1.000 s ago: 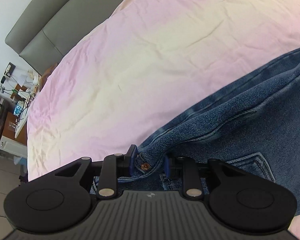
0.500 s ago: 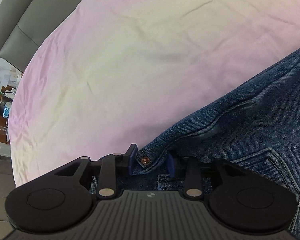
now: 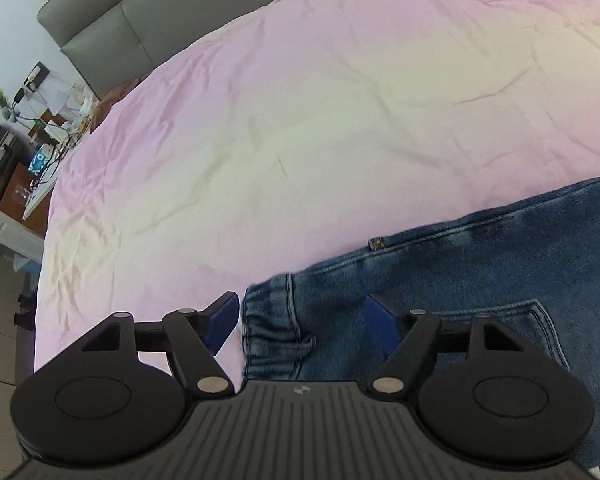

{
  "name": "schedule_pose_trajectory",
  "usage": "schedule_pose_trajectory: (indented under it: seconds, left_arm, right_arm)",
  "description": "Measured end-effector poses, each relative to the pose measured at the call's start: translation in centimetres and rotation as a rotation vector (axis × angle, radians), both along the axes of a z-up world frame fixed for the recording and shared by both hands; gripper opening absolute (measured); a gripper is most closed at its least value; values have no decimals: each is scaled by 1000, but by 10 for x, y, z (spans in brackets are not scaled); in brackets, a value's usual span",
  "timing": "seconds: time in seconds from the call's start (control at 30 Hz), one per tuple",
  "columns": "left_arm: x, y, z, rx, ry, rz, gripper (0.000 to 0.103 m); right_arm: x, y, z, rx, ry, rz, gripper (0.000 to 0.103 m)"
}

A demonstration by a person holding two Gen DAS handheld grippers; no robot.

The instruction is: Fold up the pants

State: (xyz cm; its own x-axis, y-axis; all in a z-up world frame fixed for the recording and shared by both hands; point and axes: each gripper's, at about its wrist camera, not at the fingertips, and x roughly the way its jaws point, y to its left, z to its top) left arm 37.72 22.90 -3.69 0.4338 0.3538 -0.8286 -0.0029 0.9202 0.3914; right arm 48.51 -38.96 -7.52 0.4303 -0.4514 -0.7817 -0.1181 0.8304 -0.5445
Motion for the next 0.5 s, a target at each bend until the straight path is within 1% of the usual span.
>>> schedule_pose_trajectory:
  seconds: [0.07,0.13,0.17,0.2,0.23,0.3,0.37,0.43,0.5]
  left_arm:
    - [-20,-5,6,-45,-17,18,80]
    - [-39,-15,10,-116,-28,25,73]
    - [-50,-19,9,-156,-42,31,73]
    - [-59,-26,10,-193,-52,36,73]
    - [-69,-32,10,-229,-60,34,73]
    - [-93,-44,9,-323,-88,35,73]
    - [-113,-60,5,-393,-98,30,72]
    - [-131,-78,-3,-417,-91,14,70]
    - [-148,-91,-12,-403,-85,-15,70]
  right_arm:
    - [-18,-17,16,91,-21,-58,53]
    - [-38,-35,27,189,-42,-124,51]
    - [-51,-45,31,242,-49,-164,50]
    - [-62,-56,33,294,-58,-205,45]
    - [-71,-67,32,347,-61,-243,39]
    - [-92,-82,29,434,-73,-310,35]
    - [-109,-96,20,490,-99,-373,35]
    - [-121,-113,11,561,-129,-449,32]
    - [-128,-128,1,651,-160,-517,28]
